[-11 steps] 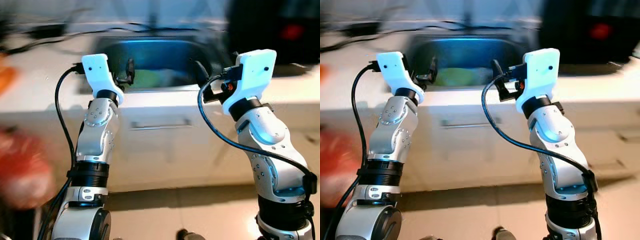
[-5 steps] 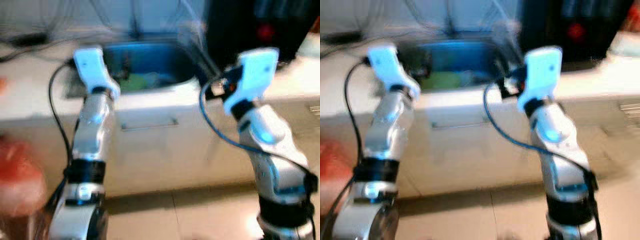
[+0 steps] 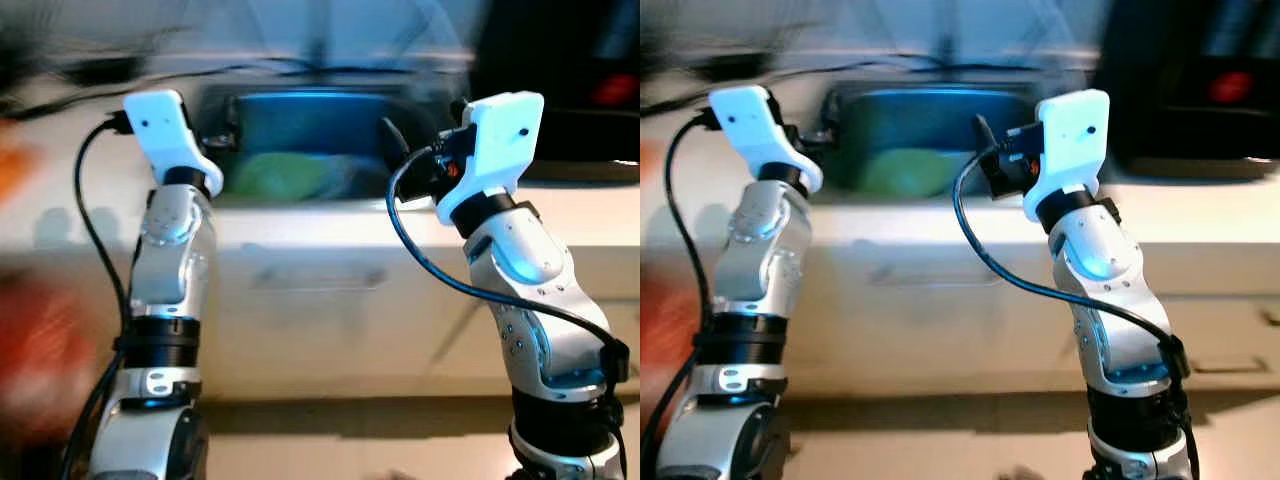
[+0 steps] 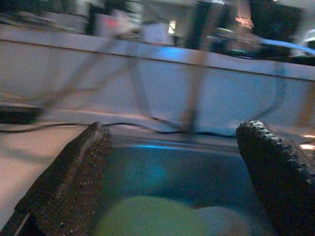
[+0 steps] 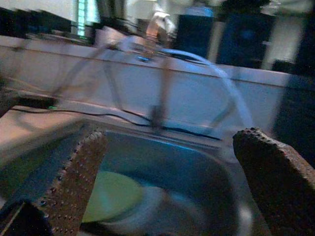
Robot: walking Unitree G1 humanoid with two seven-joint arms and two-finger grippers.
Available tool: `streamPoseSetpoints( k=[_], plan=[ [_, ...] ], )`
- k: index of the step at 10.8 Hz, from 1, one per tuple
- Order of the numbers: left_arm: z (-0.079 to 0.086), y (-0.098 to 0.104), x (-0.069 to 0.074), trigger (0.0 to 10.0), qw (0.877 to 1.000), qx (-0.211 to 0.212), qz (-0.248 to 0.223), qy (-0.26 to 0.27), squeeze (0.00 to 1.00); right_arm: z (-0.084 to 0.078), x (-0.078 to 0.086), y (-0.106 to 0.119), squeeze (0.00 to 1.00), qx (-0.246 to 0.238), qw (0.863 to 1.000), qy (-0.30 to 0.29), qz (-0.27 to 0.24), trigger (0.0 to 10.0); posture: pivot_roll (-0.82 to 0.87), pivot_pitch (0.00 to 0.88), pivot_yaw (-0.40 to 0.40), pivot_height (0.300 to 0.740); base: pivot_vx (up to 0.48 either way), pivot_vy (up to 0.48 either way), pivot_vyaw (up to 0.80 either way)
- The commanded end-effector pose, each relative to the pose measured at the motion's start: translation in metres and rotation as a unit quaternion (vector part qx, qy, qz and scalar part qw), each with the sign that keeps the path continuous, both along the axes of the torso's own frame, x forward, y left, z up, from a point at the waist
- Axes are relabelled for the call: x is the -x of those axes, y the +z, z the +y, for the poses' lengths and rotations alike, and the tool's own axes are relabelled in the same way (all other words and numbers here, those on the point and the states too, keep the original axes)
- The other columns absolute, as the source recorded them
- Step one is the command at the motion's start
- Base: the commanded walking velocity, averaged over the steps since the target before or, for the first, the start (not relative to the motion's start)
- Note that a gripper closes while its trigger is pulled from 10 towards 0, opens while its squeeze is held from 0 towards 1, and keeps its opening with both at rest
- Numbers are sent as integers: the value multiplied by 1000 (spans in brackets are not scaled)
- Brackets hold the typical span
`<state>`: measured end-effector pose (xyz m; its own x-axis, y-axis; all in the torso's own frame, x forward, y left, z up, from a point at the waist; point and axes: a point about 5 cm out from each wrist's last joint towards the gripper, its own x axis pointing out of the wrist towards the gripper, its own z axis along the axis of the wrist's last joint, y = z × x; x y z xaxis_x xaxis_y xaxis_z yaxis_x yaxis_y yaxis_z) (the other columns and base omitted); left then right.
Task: Kitchen organization
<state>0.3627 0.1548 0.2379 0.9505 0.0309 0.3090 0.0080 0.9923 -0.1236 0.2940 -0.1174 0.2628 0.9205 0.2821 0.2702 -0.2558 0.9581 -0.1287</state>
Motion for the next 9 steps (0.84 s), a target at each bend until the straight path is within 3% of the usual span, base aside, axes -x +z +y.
streamPoseSetpoints(
  k=[1, 3, 9],
  plan=[
    [-7, 2, 0, 10000, 1000, -7, -2, -11, 0, -6, 0, 1, 0, -1, 1000, -13, -2, 10000, -68, 48, 14, 740, 465, 0, 0],
    [-7, 2, 0, 10000, 1000, -6, -1, -10, 0, -5, 0, 0, 0, -1, 1000, -13, -1, 10000, -68, 50, 15, 740, 461, 0, 0],
    [-6, 0, -2, 10000, 1000, -5, 7, -1, 0, -6, 0, 0, 0, 4, 1000, -12, -3, 10000, -69, 50, 16, 740, 0, 0, 0]
  ],
)
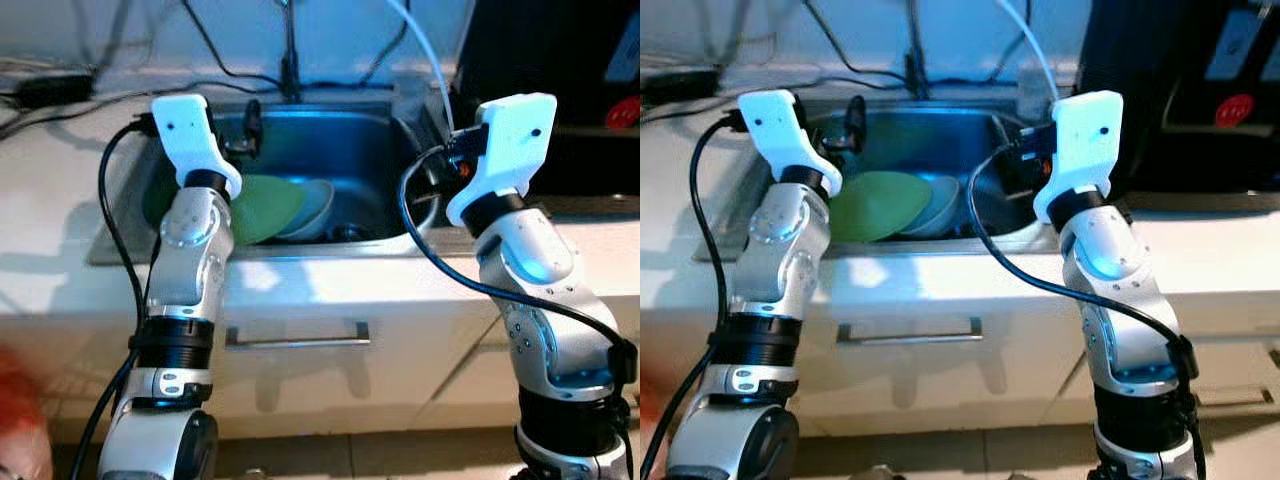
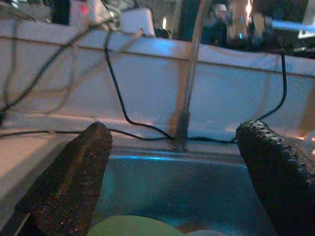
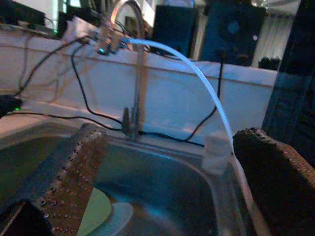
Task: Kitchen organization
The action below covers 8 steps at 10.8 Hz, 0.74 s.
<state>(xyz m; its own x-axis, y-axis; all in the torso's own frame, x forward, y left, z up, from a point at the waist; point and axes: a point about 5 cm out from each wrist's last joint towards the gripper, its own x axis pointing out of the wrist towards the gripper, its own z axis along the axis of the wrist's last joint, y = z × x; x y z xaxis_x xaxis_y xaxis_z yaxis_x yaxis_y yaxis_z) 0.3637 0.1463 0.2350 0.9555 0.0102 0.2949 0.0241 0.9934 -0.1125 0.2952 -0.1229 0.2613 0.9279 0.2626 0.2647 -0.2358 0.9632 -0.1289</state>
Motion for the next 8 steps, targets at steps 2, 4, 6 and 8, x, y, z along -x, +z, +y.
streamPoseSetpoints(
  k=[2, 4, 6, 8],
  plan=[
    [1, 4, -1, 10000, 1000, -8, -8, 5, 0, 0, 1, 1, 0, 8, 1000, -1, -6, 10000, -72, 47, 16, 740, 122, 0, 0],
    [3, 5, 0, 10000, 1000, -6, -11, 9, 0, 0, 1, 1, 0, 8, 1000, -4, -6, 10000, -72, 47, 17, 740, 349, 0, 0],
    [7, 11, 0, 10000, 1000, -9, -22, 19, 0, -1, 2, 4, 0, 6, 1000, -3, -11, 10000, -72, 47, 16, 740, 334, 0, 0],
    [5, 15, 1, 10000, 1000, -10, -26, 14, 0, -1, 2, 5, 0, 6, 1000, -2, -11, 10000, -71, 48, 15, 740, 366, 0, 0]
  ],
)
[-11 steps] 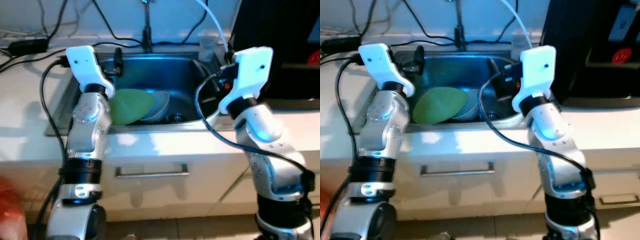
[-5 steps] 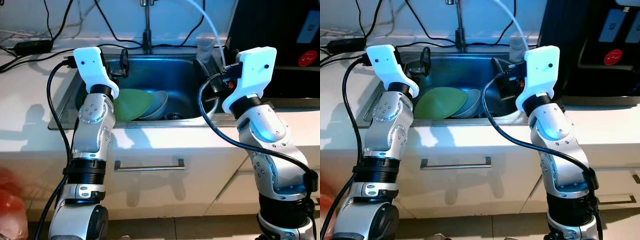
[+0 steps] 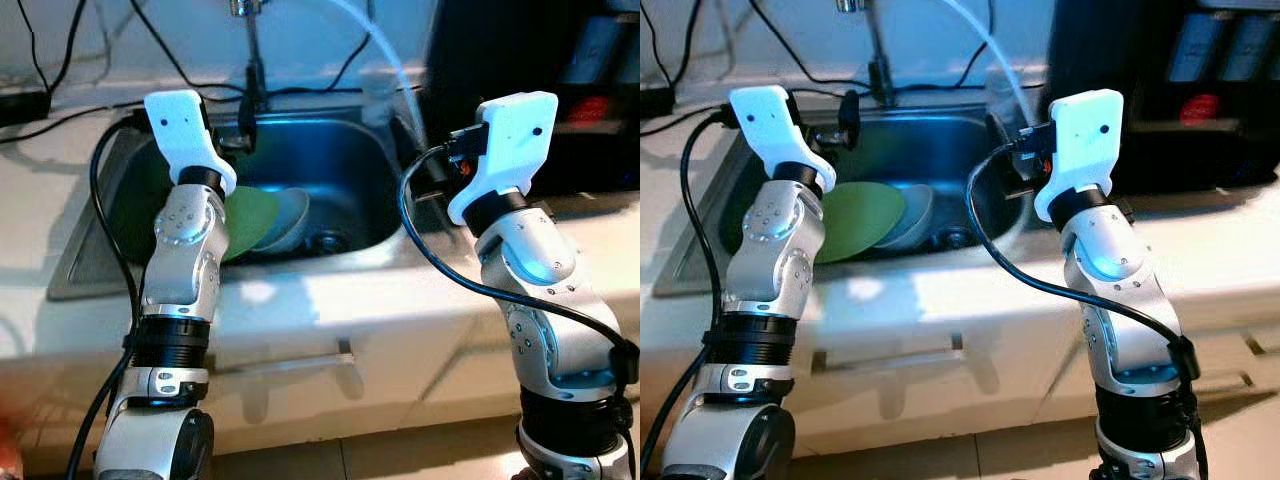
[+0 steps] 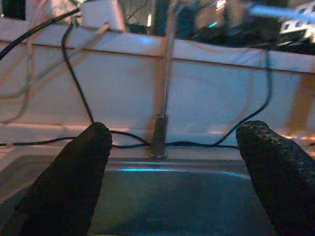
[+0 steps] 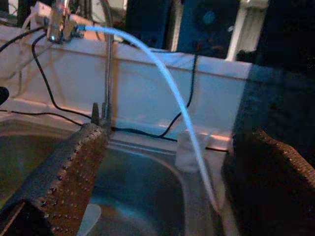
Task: Kitchen organization
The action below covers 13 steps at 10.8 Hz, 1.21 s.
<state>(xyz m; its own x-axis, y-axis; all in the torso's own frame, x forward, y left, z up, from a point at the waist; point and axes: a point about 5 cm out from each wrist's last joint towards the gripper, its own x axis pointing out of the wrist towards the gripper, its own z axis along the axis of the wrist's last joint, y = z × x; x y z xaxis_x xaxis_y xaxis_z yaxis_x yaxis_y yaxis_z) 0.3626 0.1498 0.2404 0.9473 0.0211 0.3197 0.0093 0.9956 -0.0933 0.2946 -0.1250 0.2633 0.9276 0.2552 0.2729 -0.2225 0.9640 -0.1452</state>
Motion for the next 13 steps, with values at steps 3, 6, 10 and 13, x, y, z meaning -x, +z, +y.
streamPoseSetpoints(
  k=[3, 6, 10, 13],
  plan=[
    [-1, 6, 2, 10000, 1000, 1, -11, 7, 0, 1, 2, 1, 0, 0, 1000, 4, -3, 10000, -71, 49, 17, 740, 0, 0, 0],
    [4, 4, -2, 10000, 1000, 14, 6, 23, 0, 1, 2, 1, 0, 0, 1000, 3, -2, 10000, -71, 49, 17, 740, 0, 0, 0],
    [5, 0, -3, 10000, 999, 20, 20, 25, 0, 0, 2, 0, 0, 0, 1000, 3, -2, 10000, -71, 48, 17, 740, 0, 0, 0],
    [4, 0, -3, 10000, 999, 24, 24, 22, 0, 0, 2, 0, 0, -1, 1000, 1, -1, 10000, -71, 50, 18, 740, 0, 210, 0]
  ],
)
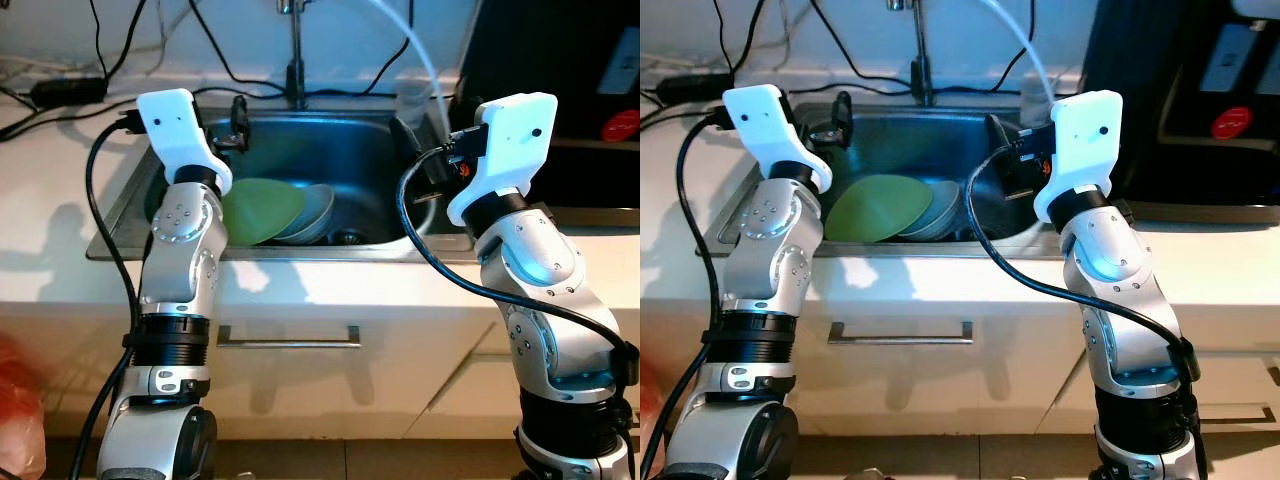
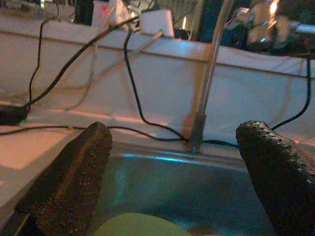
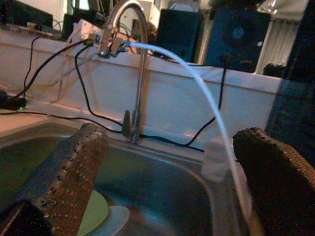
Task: Kitchen organization
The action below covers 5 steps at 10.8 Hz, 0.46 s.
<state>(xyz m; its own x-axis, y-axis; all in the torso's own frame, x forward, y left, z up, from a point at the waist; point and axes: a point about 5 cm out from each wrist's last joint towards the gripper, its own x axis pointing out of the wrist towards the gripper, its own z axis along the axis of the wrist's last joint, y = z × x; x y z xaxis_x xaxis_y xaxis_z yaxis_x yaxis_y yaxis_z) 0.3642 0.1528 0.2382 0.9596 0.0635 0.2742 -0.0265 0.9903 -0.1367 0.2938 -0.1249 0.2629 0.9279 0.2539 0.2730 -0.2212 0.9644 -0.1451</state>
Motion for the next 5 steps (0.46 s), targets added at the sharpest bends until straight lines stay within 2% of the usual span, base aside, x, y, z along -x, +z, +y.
streamPoseSetpoints(
  k=[1, 5],
  plan=[
    [2, 1, -2, 10000, 1000, 1, 5, 7, 0, 0, 1, 1, 0, -1, 1000, 2, -1, 10000, -71, 51, 19, 740, 0, 382, 0],
    [1, 0, -2, 10000, 1000, -1, 11, 6, 0, 0, 1, 1, 0, -2, 1000, 1, -1, 10000, -71, 52, 21, 740, 0, 463, 0]
  ],
)
